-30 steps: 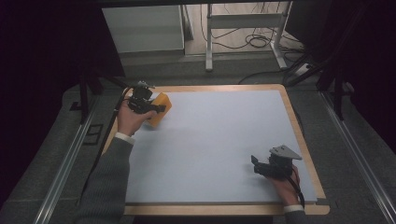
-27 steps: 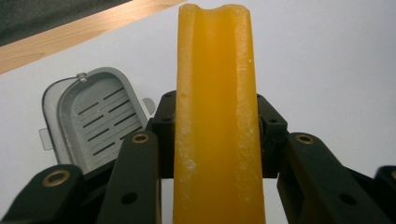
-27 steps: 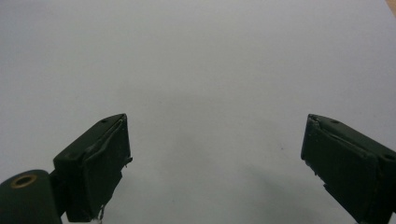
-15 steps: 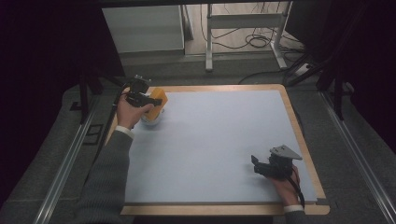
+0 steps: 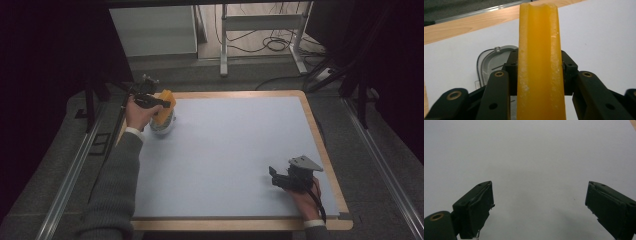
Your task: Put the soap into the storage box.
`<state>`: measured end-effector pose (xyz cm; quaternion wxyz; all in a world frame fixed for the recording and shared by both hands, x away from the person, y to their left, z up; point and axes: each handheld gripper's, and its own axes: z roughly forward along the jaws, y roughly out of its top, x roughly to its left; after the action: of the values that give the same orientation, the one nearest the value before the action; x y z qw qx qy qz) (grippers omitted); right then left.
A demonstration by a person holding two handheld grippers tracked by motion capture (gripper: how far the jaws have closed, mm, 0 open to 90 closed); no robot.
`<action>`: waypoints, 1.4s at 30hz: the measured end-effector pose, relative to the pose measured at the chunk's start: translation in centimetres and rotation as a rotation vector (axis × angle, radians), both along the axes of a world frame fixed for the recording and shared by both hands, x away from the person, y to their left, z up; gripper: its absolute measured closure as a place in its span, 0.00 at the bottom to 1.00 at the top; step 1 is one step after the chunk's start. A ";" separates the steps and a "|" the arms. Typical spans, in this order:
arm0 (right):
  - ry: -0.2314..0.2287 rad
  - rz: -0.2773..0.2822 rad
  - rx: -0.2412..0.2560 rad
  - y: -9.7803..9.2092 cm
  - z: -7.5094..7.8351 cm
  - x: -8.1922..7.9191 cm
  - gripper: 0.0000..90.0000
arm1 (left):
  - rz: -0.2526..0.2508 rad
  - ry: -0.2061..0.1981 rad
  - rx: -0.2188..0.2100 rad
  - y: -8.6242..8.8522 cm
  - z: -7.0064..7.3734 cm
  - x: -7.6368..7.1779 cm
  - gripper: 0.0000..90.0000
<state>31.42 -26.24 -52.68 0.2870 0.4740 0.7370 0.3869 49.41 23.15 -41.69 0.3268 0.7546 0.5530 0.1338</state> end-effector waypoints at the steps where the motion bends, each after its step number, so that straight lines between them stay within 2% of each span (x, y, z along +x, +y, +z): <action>1: -0.001 0.000 0.001 0.0 0.0 0.0 0.09 | 0.007 -0.004 0.005 0.0 -0.1 0.1 0.68; 2: -0.001 0.000 0.001 0.0 0.0 0.0 0.09 | 0.007 -0.004 0.005 0.0 -0.1 0.1 0.68; 3: -0.002 -0.001 0.003 0.0 0.0 0.0 0.09 | 0.020 -0.021 0.015 0.1 -0.4 0.3 0.68; 5: -0.002 -0.001 0.002 0.0 0.0 0.0 0.09 | 0.035 -0.020 0.011 0.2 -0.5 0.6 0.68; 11: -0.002 -0.001 0.000 0.0 0.0 0.0 0.09 | 0.052 0.017 0.012 0.6 -1.5 1.3 0.68; 14: -0.004 -0.002 0.001 0.0 0.0 0.0 0.09 | 0.055 0.021 0.010 0.9 -2.0 1.6 0.68; 19: -0.005 -0.002 0.001 0.0 0.0 0.0 0.09 | 0.087 0.044 0.003 1.2 -2.9 2.2 0.68; 26: -0.004 -0.001 0.004 0.0 0.0 0.0 0.09 | 0.096 0.062 0.001 1.3 -3.6 2.2 0.68; 30: -0.003 -0.001 0.004 0.0 0.0 0.0 0.09 | 0.095 0.054 -0.011 1.3 -3.5 2.2 0.68; 32: -0.002 -0.002 0.005 0.0 0.0 0.0 0.09 | 0.102 0.055 -0.008 1.4 -3.5 2.2 0.68; 33: -0.004 -0.002 0.004 0.0 0.0 0.0 0.09 | 0.100 0.073 0.004 1.5 -3.7 2.3 0.68; 42: -0.004 -0.002 0.004 0.0 0.0 0.0 0.09 | 0.119 0.076 -0.003 1.9 -4.4 2.0 0.68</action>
<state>31.40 -26.27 -52.69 0.2881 0.4745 0.7352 0.3889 51.45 25.01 -46.04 0.2981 0.7244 0.6091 0.1236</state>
